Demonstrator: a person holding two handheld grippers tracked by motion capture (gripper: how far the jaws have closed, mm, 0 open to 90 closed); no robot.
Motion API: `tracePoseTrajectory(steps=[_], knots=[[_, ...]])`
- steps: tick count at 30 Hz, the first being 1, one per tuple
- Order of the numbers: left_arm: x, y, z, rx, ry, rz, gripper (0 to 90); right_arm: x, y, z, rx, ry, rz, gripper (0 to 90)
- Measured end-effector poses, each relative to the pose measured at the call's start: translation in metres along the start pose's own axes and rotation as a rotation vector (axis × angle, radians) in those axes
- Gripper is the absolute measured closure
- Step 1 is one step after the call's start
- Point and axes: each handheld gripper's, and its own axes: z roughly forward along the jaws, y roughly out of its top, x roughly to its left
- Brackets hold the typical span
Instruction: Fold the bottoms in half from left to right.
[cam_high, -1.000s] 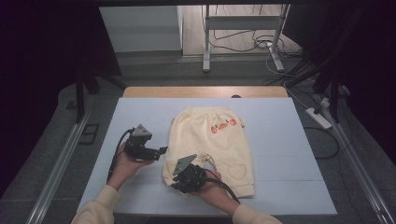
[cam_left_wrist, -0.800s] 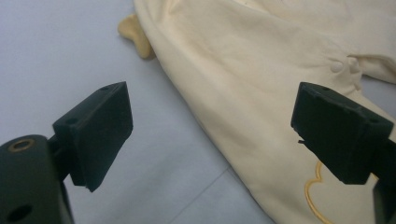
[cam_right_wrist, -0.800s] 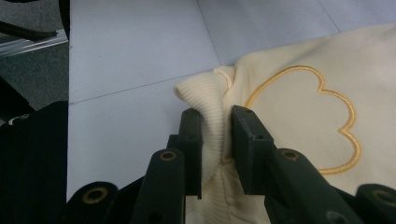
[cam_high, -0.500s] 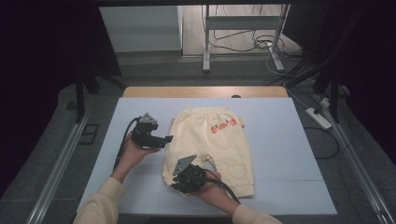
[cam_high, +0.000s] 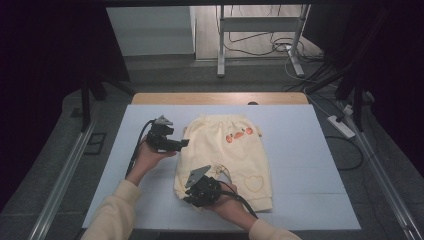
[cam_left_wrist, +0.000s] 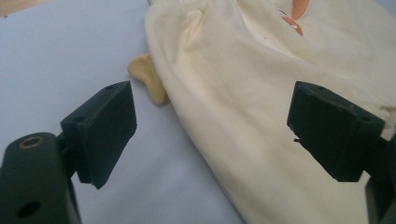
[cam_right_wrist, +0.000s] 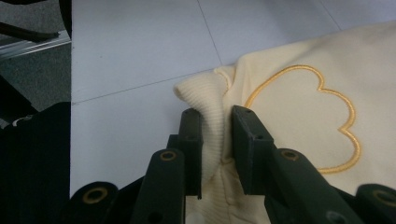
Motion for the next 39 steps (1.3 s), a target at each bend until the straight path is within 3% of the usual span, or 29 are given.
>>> tracePoseTrajectory(steps=[10, 15, 20, 32, 39], knots=[[0.006, 0.014, 0.019, 0.039, 0.008, -0.007, 16.8, 0.000, 0.000, -0.001, 0.005, -0.002, -0.005, 73.8], [0.009, 0.017, 0.028, 0.055, 0.008, -0.010, 17.6, 0.001, -0.001, -0.001, 0.001, -0.001, -0.002, 73.8], [0.007, 0.019, 0.038, 0.069, 0.016, 0.015, 19.0, 0.001, -0.001, -0.001, 0.002, -0.004, -0.012, 73.7], [0.013, 0.026, 0.058, 0.105, 0.037, 0.007, 22.6, 0.001, -0.001, -0.001, 0.008, -0.007, -0.017, 73.8], [0.019, 0.027, 0.066, 0.120, 0.045, -0.006, 32.5, 0.002, -0.001, -0.001, 0.005, -0.008, -0.016, 73.7]])
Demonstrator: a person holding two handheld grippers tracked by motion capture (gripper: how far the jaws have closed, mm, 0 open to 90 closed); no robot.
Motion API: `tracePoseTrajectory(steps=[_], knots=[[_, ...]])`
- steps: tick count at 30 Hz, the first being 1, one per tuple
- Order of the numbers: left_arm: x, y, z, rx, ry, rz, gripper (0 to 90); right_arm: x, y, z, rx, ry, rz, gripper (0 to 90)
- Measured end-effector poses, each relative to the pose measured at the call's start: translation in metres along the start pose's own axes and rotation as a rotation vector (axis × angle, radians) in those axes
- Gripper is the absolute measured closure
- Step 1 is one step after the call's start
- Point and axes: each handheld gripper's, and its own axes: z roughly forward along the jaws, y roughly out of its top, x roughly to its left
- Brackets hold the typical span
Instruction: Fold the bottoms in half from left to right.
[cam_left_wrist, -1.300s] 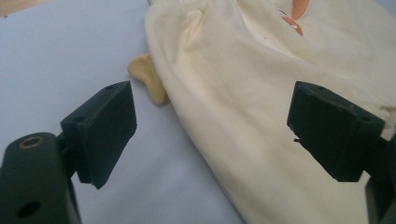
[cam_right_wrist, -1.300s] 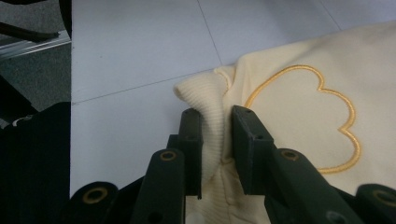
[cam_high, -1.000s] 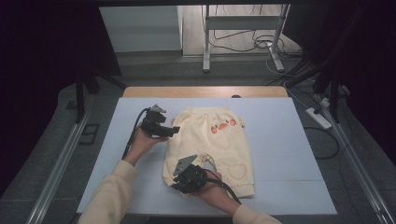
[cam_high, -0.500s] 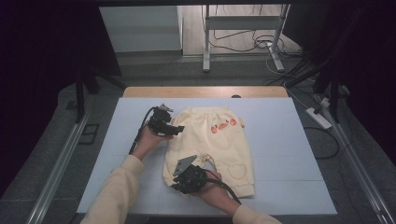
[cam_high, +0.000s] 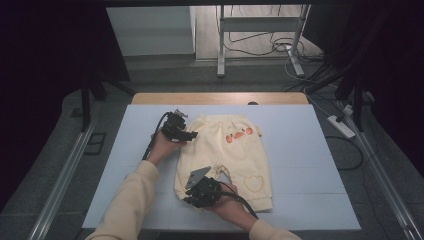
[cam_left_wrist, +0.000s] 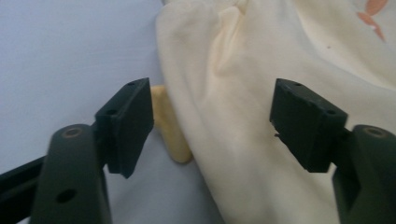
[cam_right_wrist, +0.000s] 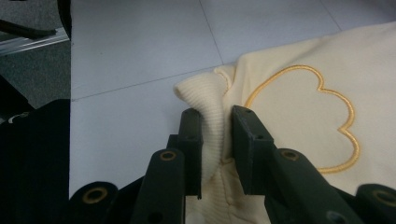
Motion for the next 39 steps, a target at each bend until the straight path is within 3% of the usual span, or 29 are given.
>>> tracePoseTrajectory(steps=[3, 8, 10, 12, 16, 27, 39], knots=[[0.002, -0.001, 0.004, 0.017, 0.018, -0.001, 36.1, 0.000, 0.000, 0.000, 0.000, 0.000, -0.001, 73.7], [0.010, -0.006, 0.011, 0.037, -0.017, -0.042, 40.5, 0.000, 0.000, 0.000, 0.001, -0.002, -0.001, 73.7], [0.013, -0.007, 0.012, 0.039, -0.036, -0.052, 47.5, 0.000, 0.000, 0.000, 0.004, 0.000, -0.002, 73.7], [0.014, -0.007, 0.011, 0.038, -0.061, -0.062, 62.0, 0.000, 0.000, 0.000, 0.004, 0.001, -0.002, 73.7], [0.013, -0.006, 0.010, 0.051, -0.091, -0.039, 79.5, 0.000, 0.000, 0.000, 0.003, 0.002, -0.001, 73.7], [0.010, -0.001, -0.003, 0.022, -0.122, -0.026, 81.8, 0.000, -0.001, -0.002, 0.002, 0.000, -0.011, 73.8], [0.008, 0.008, -0.027, -0.045, -0.155, -0.019, 82.3, 0.001, 0.003, -0.010, -0.064, 0.012, 0.002, 74.2]])
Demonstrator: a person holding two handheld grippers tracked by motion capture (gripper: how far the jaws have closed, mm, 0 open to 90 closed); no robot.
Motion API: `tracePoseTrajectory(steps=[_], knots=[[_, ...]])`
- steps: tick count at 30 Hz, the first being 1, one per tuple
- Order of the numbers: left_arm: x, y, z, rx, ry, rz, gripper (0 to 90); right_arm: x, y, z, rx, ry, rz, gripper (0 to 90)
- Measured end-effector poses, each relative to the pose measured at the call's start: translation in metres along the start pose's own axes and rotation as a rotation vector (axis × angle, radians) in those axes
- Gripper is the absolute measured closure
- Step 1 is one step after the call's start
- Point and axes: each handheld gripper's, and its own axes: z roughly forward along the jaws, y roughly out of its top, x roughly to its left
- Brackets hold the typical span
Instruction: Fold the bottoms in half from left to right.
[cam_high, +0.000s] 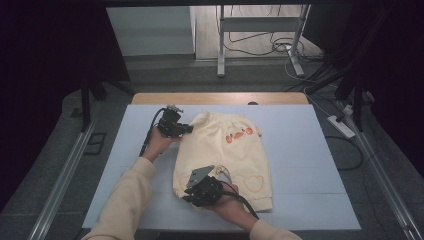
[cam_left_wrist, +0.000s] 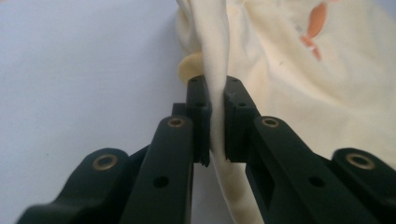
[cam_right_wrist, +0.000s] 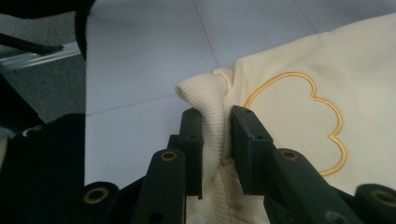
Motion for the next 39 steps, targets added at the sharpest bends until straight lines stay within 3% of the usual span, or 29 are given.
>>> tracePoseTrajectory(steps=[6, 28, 35, 39], knots=[[0.002, 0.001, -0.011, -0.004, -0.006, -0.003, 82.4, 0.005, 0.005, -0.001, -0.012, 0.004, -0.026, 74.2], [0.005, 0.004, -0.031, -0.039, -0.060, -0.017, 82.7, 0.011, 0.013, -0.005, -0.069, 0.020, -0.027, 74.4], [0.008, 0.015, -0.055, -0.063, -0.053, -0.017, 82.7, 0.016, 0.035, -0.007, -0.108, 0.022, -0.058, 74.5], [0.008, 0.013, -0.057, -0.060, -0.044, -0.021, 82.7, 0.016, 0.041, -0.010, -0.113, 0.022, -0.066, 74.8]])
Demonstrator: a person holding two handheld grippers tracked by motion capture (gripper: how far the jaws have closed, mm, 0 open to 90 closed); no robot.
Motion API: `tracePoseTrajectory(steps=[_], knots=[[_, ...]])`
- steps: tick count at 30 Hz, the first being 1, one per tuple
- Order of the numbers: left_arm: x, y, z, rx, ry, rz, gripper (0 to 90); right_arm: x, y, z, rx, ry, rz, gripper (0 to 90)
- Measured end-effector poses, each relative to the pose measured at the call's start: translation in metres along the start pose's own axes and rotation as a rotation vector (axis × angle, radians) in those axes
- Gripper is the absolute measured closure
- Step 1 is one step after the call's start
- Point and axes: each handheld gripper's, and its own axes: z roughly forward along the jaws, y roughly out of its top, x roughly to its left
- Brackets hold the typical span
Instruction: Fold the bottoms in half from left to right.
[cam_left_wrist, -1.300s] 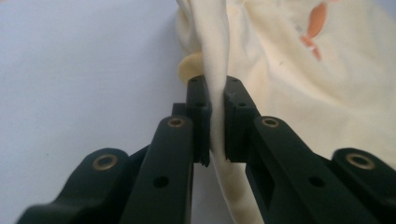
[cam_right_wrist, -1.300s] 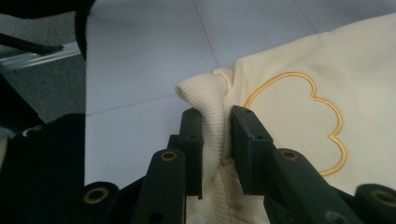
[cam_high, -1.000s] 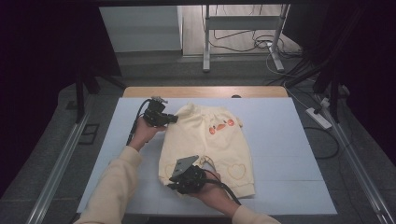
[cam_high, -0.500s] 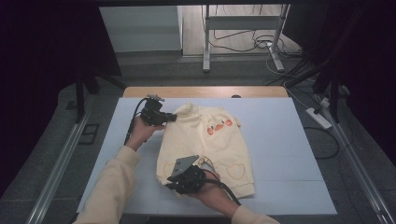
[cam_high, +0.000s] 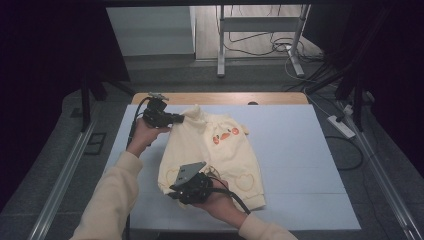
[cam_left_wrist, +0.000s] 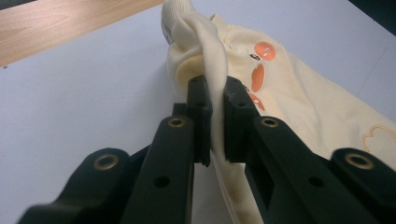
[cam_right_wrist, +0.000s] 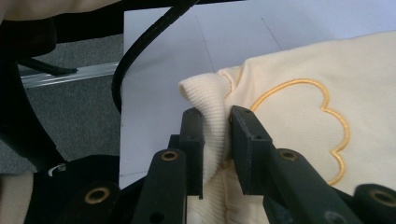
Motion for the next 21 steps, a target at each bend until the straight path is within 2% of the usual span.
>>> tracePoseTrajectory(steps=[9, 13, 16, 19, 21], knots=[[0.003, -0.003, 0.002, 0.001, -0.004, -0.015, 82.7, 0.000, -0.003, 0.007, 0.009, 0.005, 0.006, 75.1], [0.003, 0.005, -0.014, -0.014, 0.002, -0.007, 82.7, -0.002, 0.007, 0.009, -0.008, 0.012, -0.005, 75.5], [0.003, 0.008, -0.023, -0.024, 0.007, -0.010, 82.7, 0.001, 0.020, 0.008, -0.025, 0.013, -0.033, 75.5], [0.003, 0.005, -0.021, -0.020, 0.008, -0.017, 82.7, 0.003, 0.026, 0.007, -0.028, 0.011, -0.050, 75.6], [0.003, 0.002, -0.018, -0.018, 0.003, -0.022, 82.7, 0.003, 0.024, 0.007, -0.021, 0.008, -0.047, 75.6]])
